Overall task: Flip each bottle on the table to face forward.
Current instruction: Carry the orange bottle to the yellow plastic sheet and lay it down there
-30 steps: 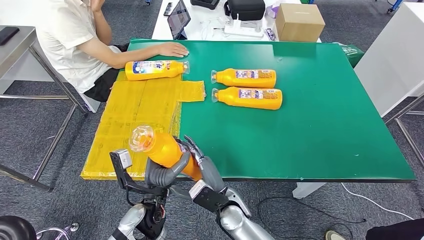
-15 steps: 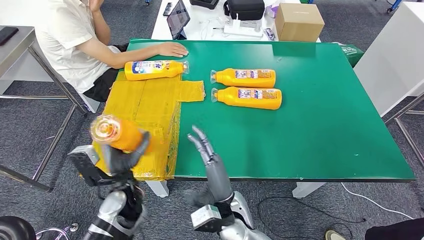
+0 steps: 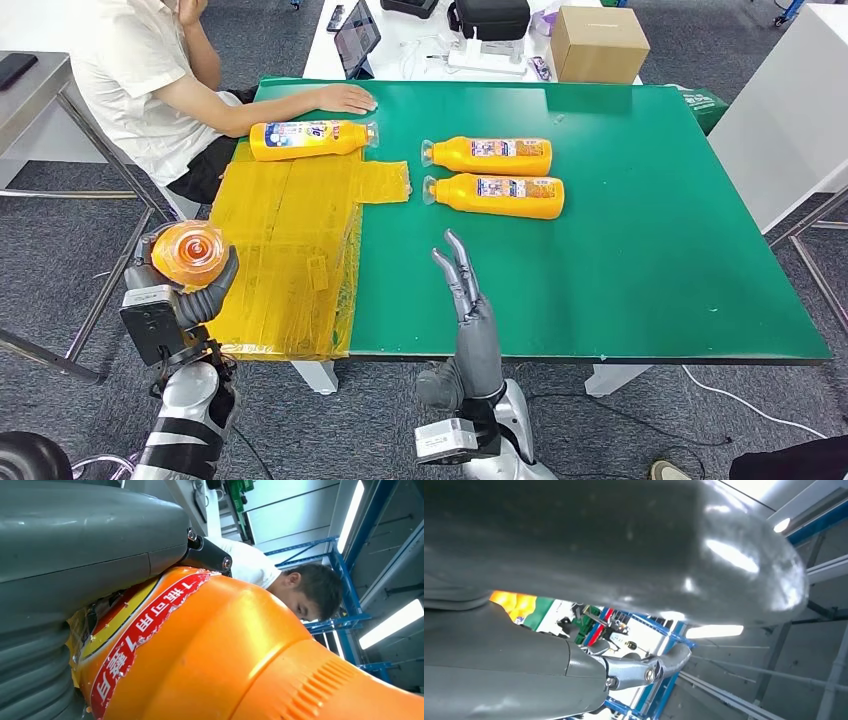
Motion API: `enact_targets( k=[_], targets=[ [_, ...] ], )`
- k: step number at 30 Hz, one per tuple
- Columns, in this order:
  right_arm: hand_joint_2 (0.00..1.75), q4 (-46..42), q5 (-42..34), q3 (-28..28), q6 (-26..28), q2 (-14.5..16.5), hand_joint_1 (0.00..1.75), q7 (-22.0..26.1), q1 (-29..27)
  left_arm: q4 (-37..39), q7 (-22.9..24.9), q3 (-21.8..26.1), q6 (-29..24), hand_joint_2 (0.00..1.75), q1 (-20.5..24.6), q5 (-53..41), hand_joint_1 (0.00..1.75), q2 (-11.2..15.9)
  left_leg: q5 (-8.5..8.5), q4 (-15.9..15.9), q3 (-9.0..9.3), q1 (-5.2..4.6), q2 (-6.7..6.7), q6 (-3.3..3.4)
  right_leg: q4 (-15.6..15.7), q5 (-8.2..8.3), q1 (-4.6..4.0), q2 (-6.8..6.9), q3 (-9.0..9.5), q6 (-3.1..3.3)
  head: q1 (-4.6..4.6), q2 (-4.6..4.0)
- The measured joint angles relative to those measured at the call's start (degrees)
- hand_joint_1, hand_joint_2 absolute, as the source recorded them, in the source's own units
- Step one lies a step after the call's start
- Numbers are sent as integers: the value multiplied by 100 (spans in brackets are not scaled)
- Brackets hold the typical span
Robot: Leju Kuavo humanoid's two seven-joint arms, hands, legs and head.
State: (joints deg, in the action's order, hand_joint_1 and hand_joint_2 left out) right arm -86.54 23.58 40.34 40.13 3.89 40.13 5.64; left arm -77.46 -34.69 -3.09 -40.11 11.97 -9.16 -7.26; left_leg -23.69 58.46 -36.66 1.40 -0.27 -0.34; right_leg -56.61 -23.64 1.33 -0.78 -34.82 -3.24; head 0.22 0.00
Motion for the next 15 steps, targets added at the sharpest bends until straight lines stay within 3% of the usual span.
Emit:
enact_targets(
  k=[4,5,6,7,9,11,15],
  targets=[
    [0,-81,1,-88,1,24,0,0,-47,25,59,63,0,175,4,-87,174,-22,0,0,-1,0,0,0,0,0,0,0,0,0,1,0],
    [0,-145,1,-165,1,62,0,0,-91,25,119,72,0,175,3,-166,166,-21,0,0,-2,0,-1,0,0,0,0,1,0,0,1,0],
    [0,-232,-12,-279,2,119,0,-1,-142,24,200,75,0,175,3,-280,142,-12,0,0,-4,0,-2,0,0,-1,0,1,-1,0,1,0],
    [0,-327,-45,-411,2,180,0,-1,-189,23,293,77,0,175,3,-436,128,3,0,0,-5,0,-3,0,0,-1,0,1,-1,0,0,0],
    [0,-500,-184,-687,3,278,0,-1,-245,25,543,93,11,175,13,-1039,136,51,0,0,-6,0,-3,0,0,-1,0,1,-3,0,0,0],
    [0,-613,-385,-887,4,322,0,-1,-266,101,1039,96,129,175,86,-2086,175,129,1,0,-6,0,-2,0,0,-1,0,1,-4,0,1,0],
    [0,-683,-662,-962,4,352,0,-1,-269,657,2090,-74,700,175,414,-3569,175,321,4,0,-5,0,-2,-2,0,2,0,1,-5,0,0,0]
  ],
)
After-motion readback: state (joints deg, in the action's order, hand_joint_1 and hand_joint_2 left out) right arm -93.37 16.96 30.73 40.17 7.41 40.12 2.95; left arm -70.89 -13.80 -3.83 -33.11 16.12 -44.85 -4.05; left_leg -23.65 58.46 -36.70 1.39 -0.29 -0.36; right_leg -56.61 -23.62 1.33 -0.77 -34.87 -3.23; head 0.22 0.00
